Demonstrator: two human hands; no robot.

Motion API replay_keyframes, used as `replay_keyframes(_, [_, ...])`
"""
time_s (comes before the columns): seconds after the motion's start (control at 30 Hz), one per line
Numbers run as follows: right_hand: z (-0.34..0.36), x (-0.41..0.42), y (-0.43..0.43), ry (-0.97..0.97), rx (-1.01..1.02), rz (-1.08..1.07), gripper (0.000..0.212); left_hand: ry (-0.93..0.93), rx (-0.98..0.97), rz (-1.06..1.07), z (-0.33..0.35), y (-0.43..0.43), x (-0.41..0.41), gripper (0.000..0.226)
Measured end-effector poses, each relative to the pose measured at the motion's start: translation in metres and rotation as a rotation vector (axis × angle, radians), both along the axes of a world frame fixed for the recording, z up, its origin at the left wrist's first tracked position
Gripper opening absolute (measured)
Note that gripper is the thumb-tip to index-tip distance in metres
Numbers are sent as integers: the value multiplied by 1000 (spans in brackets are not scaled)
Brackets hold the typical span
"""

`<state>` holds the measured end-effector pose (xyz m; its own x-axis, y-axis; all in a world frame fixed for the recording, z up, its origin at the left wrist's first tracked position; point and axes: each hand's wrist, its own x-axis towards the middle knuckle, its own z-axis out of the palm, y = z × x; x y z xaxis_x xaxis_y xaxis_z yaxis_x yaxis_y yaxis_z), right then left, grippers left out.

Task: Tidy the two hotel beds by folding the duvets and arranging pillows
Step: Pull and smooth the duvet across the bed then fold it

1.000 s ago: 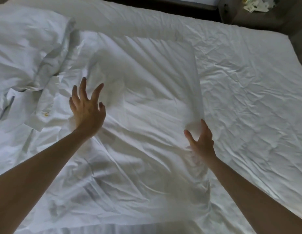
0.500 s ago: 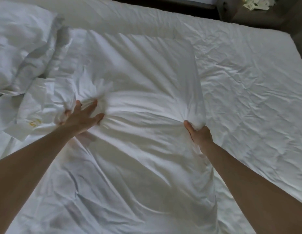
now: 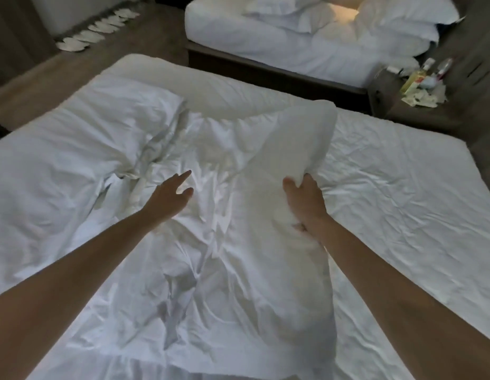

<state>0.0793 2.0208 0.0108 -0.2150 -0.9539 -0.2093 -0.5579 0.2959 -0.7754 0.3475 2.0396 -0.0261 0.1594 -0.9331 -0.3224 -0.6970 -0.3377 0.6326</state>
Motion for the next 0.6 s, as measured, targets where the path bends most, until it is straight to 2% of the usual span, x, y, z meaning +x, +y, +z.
replay_keyframes(0.13, [51,79,-5,-35,-37,113,34,234,66,78,50,3,66,50])
replay_keyframes(0.27, [94,184,-10,-93,-134,123,35,361,53,92,86,9,160,49])
replay_keyframes(0.37, [126,279,-20,-141,-216,92,36,433,83,106,110,10,238,45])
replay_keyframes(0.5, [164,420,-38,-168,-272,98,24,490,93,77,144,11,341,44])
replay_keyframes(0.6, [173,526,-53,-191,-262,127,34,460,93,55,164,6,411,42])
